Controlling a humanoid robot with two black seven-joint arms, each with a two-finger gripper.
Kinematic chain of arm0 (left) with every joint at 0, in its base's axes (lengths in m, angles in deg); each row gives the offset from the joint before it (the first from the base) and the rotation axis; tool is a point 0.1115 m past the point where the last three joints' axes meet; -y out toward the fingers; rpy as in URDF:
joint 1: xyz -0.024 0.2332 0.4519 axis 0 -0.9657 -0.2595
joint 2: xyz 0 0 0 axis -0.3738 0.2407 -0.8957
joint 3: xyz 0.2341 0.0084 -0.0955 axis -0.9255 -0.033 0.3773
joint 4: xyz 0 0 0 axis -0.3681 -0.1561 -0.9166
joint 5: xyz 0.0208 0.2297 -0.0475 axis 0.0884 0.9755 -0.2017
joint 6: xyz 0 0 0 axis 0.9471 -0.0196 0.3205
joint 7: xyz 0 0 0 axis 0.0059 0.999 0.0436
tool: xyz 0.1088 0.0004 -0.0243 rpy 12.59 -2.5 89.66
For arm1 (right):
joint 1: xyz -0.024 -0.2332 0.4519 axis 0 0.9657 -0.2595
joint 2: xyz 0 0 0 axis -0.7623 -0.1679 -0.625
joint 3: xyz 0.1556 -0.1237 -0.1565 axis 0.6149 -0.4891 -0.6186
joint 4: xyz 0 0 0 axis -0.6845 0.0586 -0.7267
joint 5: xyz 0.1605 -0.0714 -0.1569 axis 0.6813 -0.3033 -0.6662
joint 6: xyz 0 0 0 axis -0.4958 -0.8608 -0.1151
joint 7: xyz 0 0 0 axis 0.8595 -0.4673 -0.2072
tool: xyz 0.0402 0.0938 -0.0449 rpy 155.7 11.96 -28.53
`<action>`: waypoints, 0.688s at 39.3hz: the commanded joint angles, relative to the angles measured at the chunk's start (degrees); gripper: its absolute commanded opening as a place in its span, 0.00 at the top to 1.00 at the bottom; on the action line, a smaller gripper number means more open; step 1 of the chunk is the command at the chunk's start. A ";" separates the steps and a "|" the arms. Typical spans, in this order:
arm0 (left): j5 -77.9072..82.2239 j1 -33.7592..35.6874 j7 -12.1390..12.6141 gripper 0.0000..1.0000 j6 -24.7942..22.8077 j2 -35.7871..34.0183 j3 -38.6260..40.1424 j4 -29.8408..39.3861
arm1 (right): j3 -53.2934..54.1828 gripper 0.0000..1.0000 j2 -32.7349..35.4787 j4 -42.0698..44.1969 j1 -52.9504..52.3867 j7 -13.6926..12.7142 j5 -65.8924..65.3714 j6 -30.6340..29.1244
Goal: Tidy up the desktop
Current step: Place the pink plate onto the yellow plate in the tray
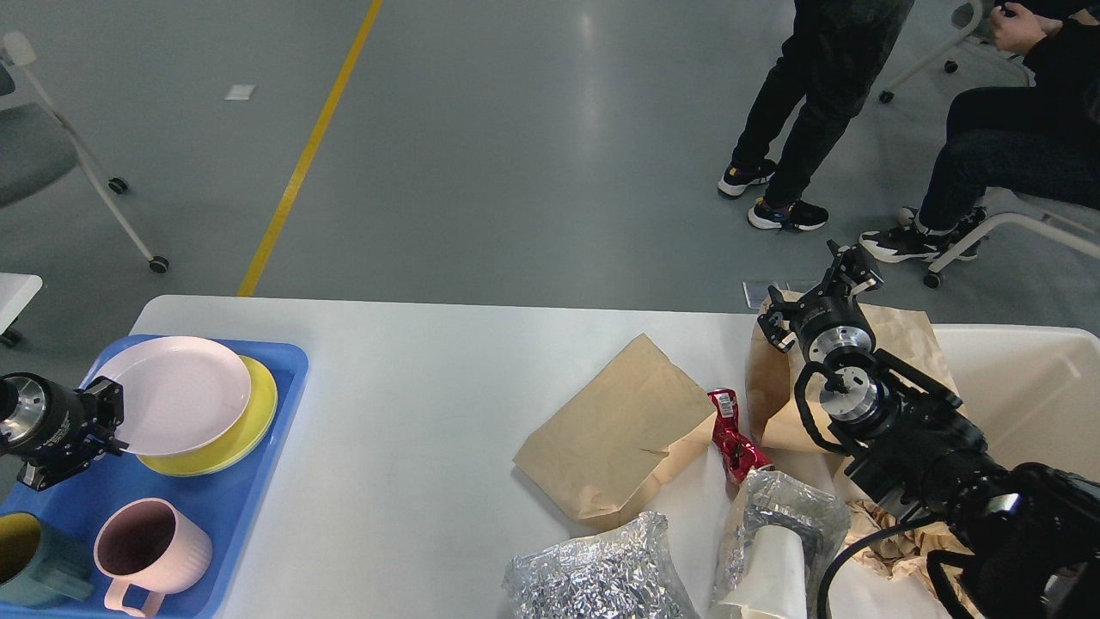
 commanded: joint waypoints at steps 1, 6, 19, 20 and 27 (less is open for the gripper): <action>0.00 -0.63 0.09 0.96 -0.09 0.72 0.00 0.01 | 0.00 0.00 0.00 0.06 0.00 -0.01 0.00 -0.04; 0.09 -0.81 0.09 0.96 -0.26 1.60 -0.18 0.10 | 0.00 0.00 0.00 -0.02 0.00 0.08 0.00 0.04; 0.09 -1.25 0.18 0.95 -0.70 3.09 -0.27 0.10 | 0.00 0.00 0.00 0.06 0.00 -0.01 0.00 0.04; 0.09 -1.33 0.18 0.94 -0.70 3.09 -0.27 0.10 | 0.00 0.00 0.00 -0.02 0.00 -0.01 0.00 0.04; -0.44 -1.25 0.18 0.54 0.09 2.92 -0.18 0.01 | 0.00 0.00 0.00 -0.02 0.00 -0.01 0.00 -0.04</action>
